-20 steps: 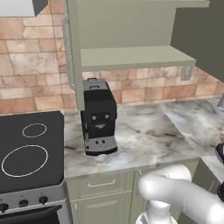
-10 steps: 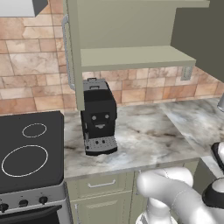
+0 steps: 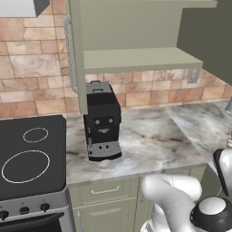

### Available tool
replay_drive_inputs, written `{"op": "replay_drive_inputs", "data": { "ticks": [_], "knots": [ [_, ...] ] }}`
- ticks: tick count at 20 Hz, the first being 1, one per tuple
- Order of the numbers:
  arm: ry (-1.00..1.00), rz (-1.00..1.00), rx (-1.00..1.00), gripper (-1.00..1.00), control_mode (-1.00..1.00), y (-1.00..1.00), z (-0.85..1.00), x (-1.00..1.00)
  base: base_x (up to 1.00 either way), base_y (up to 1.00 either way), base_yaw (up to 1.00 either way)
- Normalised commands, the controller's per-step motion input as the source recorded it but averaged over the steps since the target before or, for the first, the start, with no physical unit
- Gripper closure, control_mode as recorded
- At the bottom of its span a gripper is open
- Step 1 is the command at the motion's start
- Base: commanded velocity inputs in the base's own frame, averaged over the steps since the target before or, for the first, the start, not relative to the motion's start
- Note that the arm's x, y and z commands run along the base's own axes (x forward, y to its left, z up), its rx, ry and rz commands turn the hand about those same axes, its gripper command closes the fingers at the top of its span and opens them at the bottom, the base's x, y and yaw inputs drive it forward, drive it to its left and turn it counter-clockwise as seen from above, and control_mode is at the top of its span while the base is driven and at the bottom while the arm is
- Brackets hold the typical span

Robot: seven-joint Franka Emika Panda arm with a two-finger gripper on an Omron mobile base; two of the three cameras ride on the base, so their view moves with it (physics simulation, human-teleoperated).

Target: Open the cabinet. Pick the dish brush and place it next to the sink. Then close the cabinet.

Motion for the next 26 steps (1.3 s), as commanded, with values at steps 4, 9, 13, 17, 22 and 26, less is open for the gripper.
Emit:
{"op": "replay_drive_inputs", "data": {
  "ticks": [4, 9, 13, 17, 22, 26],
  "knots": [
    [0.08, 0.32, 0.00, -1.00, -1.00, 0.23, 0.36, -0.02, 0.00, 0.00, 0.00],
    [0.03, 0.27, 0.00, -1.00, -1.00, 0.22, 0.40, -0.01, 0.00, 0.00, 0.00],
    [-0.02, 0.15, 0.00, -1.00, -1.00, 0.14, 0.41, -0.04, 0.00, 0.00, 0.00],
    [-0.11, 0.03, 0.00, -1.00, -1.00, 0.13, 0.38, -0.01, 0.00, 0.00, 0.00],
    [-0.21, 0.00, 0.00, -1.00, -1.00, 0.16, 0.37, 0.00, 0.00, 0.00, 0.00],
    [-0.30, 0.00, 0.01, -1.00, -1.00, 0.17, 0.36, 0.00, 0.00, 0.00, 0.00]
  ]
}}
